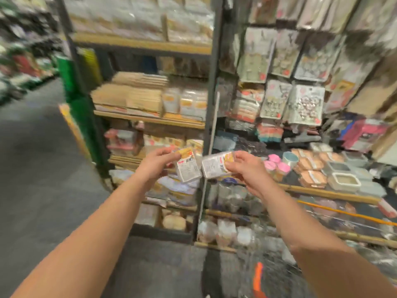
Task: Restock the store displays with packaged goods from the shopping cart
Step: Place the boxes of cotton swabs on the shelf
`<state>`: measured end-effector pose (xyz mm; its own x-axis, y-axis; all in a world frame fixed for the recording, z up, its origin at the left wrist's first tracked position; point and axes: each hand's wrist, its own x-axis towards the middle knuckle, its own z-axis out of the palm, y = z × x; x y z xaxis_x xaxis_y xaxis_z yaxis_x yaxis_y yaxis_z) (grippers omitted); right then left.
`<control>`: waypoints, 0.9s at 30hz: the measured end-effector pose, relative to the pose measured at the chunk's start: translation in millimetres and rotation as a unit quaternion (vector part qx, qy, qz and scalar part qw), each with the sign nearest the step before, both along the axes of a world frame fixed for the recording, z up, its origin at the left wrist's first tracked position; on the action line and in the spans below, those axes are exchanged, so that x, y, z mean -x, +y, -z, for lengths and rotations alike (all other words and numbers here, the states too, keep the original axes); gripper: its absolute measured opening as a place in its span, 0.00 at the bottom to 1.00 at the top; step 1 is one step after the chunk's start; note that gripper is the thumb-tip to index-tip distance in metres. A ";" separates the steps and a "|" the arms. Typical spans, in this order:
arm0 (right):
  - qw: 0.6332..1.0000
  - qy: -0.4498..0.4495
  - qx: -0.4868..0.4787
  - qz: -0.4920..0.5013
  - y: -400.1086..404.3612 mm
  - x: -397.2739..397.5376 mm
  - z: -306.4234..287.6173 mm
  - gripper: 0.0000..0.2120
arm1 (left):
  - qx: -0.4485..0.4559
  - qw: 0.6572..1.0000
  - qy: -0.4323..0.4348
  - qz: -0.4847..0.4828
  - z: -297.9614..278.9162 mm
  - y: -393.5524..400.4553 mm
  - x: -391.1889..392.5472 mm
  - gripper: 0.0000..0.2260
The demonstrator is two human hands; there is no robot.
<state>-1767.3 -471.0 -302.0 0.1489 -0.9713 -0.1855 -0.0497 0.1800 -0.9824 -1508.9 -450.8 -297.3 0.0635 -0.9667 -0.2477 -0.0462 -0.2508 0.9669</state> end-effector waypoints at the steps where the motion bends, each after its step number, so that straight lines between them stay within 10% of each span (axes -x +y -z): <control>1: 1.000 0.009 0.009 -0.012 -5.7 -21.9 -6.7 0.10 | 0.011 1.000 -0.003 -0.026 -7.6 1.9 -23.0 0.09; 27: 0.831 0.482 0.228 -0.158 -281.8 -174.4 -106.1 0.18 | 0.103 0.987 -0.120 -0.023 -75.1 -226.5 -168.9 0.14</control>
